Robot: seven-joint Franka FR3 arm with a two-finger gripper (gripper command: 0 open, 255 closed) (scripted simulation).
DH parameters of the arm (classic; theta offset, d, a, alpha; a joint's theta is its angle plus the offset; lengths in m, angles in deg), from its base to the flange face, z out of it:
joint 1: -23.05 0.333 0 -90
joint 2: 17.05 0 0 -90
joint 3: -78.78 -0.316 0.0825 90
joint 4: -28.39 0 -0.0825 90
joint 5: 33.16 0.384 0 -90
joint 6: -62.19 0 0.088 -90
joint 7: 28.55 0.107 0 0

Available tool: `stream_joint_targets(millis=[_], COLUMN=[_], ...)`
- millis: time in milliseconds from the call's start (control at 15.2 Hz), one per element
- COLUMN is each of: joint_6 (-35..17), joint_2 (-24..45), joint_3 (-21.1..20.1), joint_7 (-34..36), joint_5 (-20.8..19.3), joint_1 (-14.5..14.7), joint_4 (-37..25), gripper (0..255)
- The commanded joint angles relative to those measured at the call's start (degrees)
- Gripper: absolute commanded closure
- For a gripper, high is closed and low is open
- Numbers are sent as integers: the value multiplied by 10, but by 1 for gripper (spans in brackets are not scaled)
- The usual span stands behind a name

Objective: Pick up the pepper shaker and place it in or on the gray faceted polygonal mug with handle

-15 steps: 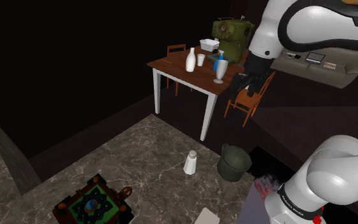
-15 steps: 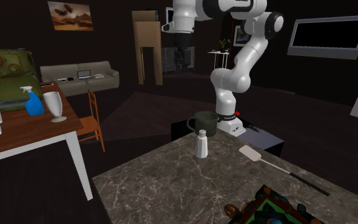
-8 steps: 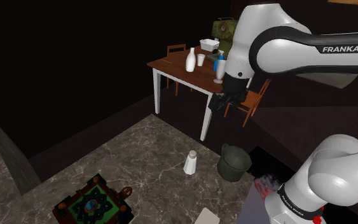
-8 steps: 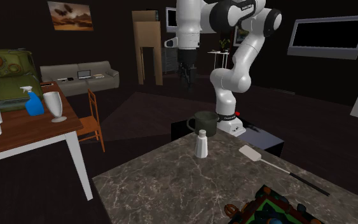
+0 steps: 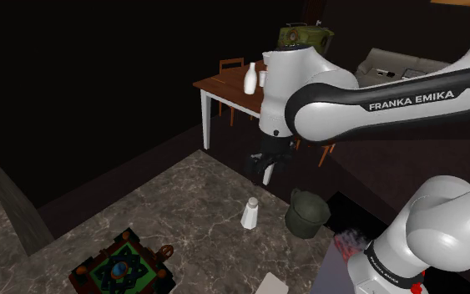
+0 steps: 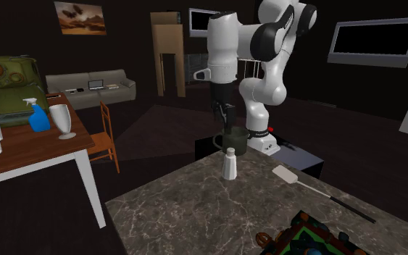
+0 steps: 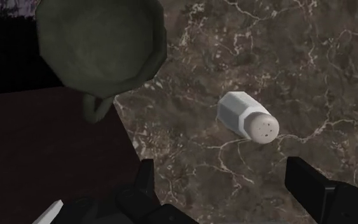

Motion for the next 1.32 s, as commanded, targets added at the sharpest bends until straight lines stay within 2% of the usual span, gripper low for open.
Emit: stream_joint_targets(millis=[0, 264, 726, 1254], joint_6=[-27, -62, -123, -128], joint_2=[37, 108, 137, 139], joint_3=[-23, -62, -72, -73], joint_7=[23, 69, 76, 76], joint_5=[1, -8, -12, -13], joint_1=[3, 7, 6, 6], joint_4=[-3, -22, 11, 14], gripper=[0, 0, 0, 0])
